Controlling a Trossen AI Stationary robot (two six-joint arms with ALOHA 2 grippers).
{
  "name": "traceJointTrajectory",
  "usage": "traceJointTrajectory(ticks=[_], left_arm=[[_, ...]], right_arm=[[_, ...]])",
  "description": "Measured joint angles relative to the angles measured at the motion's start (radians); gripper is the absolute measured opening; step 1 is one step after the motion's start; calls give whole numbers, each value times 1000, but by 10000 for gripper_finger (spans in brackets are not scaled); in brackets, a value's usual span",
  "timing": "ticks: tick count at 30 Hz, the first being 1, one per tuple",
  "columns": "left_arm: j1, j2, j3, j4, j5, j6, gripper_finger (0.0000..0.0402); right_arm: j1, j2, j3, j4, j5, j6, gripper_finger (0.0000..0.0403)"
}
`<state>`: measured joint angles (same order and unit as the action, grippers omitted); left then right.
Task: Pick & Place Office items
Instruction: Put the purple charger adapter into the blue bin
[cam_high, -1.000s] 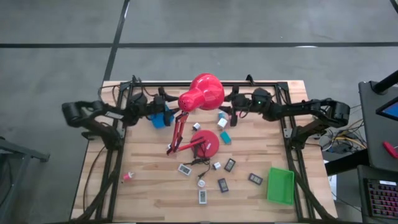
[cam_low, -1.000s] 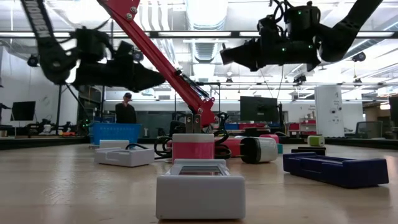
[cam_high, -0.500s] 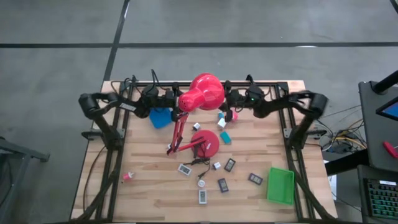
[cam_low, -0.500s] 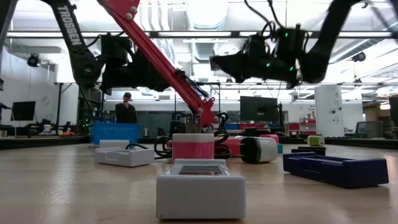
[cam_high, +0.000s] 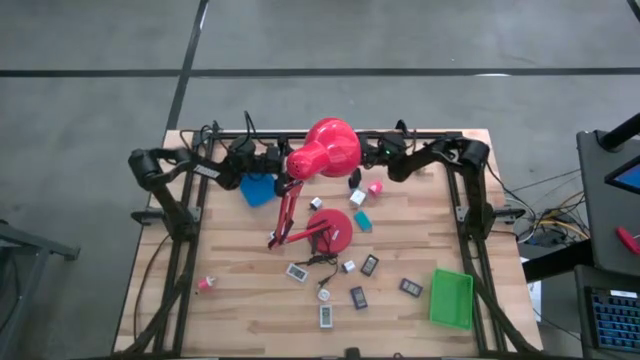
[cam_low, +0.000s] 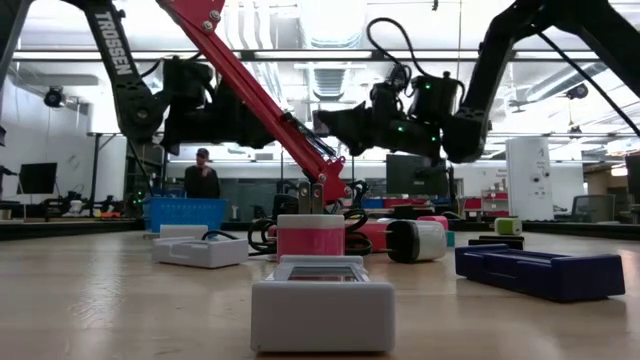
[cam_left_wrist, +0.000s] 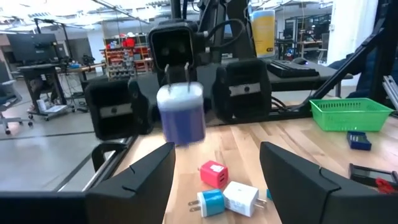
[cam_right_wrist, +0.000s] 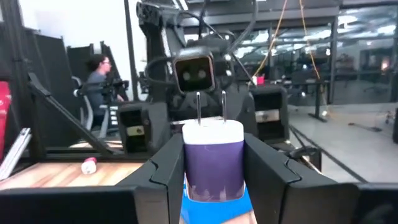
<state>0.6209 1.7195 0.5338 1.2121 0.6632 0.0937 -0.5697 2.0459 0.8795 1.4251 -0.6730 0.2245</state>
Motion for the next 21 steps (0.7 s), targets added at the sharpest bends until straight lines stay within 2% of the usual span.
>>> traceJointTrajectory(ticks=[5, 21], left_arm=[[0, 0, 22, -3, -12, -1, 236], [0, 0, 63, -53, -47, 3, 236]], right_arm=[[10, -1, 49, -87, -9, -21, 121], [18, 1, 81, -86, -5, -18, 121]])
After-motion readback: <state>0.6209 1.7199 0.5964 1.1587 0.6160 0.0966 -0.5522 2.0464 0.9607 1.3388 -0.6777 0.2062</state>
